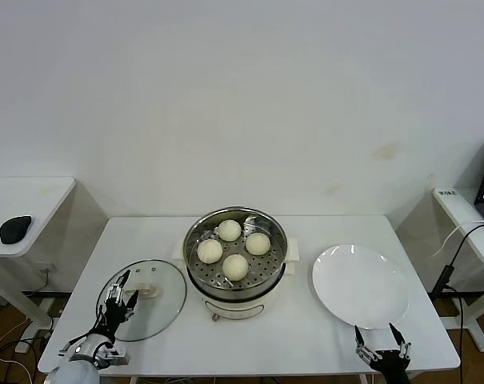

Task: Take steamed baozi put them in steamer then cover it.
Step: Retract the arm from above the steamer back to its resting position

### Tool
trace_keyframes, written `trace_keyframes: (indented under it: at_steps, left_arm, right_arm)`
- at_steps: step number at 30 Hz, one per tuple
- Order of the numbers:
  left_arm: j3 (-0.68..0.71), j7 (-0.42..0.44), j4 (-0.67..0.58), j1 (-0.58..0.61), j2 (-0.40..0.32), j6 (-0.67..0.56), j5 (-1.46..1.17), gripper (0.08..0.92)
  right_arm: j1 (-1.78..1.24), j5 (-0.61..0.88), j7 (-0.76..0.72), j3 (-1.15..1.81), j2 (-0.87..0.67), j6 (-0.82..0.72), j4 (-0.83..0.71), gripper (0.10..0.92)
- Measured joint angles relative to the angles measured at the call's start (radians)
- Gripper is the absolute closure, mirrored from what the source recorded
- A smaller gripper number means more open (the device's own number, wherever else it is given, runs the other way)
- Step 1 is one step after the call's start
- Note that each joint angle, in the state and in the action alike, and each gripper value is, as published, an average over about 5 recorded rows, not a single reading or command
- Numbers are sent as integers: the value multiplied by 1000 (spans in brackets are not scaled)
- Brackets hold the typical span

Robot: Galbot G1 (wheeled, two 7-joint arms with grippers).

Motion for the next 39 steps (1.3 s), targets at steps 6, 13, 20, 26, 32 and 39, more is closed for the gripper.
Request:
trace_keyframes:
  at_steps: [6,13,20,26,32,39]
  left_arm:
    - [13,4,28,-40,-6,8,2,177]
    - [22,9,58,-70,-12,13,6,260]
    - [30,10,86,-90,-19,13,11,476]
    - [30,0,114,-98,-24,9,12,650]
    - [21,-22,129,-95,-28,-4,3,816]
    - [1,-63,112,-75,-21,-16,2,853]
  right_arm:
    - [0,-8,0,0,1,4,-11,203]
    - [3,-12,0,-4,3,4,-19,203]
    - [2,-20,0,-7,7,6,-25,203]
    - [1,-25,1,-8,10,9,-25,203]
    - [1,-31,2,-14,13,12,-27,203]
    - [3,-41,1,-23,15,15,-28,203]
